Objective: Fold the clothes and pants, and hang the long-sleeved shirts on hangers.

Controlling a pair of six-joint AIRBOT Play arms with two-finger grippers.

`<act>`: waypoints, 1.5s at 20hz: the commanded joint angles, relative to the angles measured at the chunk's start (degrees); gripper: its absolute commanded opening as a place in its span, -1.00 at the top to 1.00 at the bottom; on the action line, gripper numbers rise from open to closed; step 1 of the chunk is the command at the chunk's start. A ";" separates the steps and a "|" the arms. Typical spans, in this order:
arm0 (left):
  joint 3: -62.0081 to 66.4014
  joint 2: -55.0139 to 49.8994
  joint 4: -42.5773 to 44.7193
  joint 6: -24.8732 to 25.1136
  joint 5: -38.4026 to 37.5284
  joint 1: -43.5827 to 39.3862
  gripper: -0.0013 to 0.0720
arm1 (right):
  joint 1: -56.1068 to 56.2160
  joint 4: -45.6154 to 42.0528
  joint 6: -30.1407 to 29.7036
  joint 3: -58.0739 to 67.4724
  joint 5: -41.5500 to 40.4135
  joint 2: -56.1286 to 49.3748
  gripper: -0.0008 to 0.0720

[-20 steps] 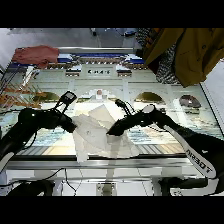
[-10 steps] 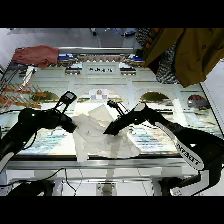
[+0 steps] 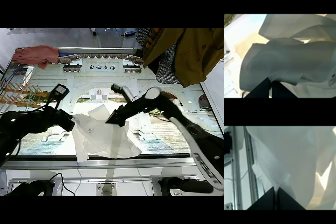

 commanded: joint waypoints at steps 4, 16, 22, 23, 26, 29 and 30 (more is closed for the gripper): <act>0.26 6.64 -1.92 1.01 -0.33 0.02 0.89 | -0.35 -10.82 7.56 6.75 -6.60 14.34 0.89; 8.22 13.97 6.19 -7.41 -0.37 9.92 -0.31 | -0.35 -13.16 11.06 6.73 -7.02 16.72 0.89; 8.50 5.07 12.90 -9.79 1.27 35.36 -0.31 | -0.35 -13.20 10.62 6.71 -6.97 16.65 0.89; 8.50 2.47 12.63 -8.41 1.05 37.55 -0.31 | -0.35 -13.25 10.60 6.71 -6.95 16.65 0.89; 8.50 -6.03 12.55 1.55 -3.06 38.97 -0.31 | -0.35 -13.84 10.62 6.71 -6.91 16.68 0.89; 8.50 -14.14 13.84 7.43 -8.24 38.95 -0.31 | -0.35 -14.25 10.62 6.71 -6.88 16.65 0.89; 8.50 -16.55 15.43 7.58 -8.87 38.95 -0.32 | -0.35 -14.25 10.64 6.71 -6.86 16.68 0.89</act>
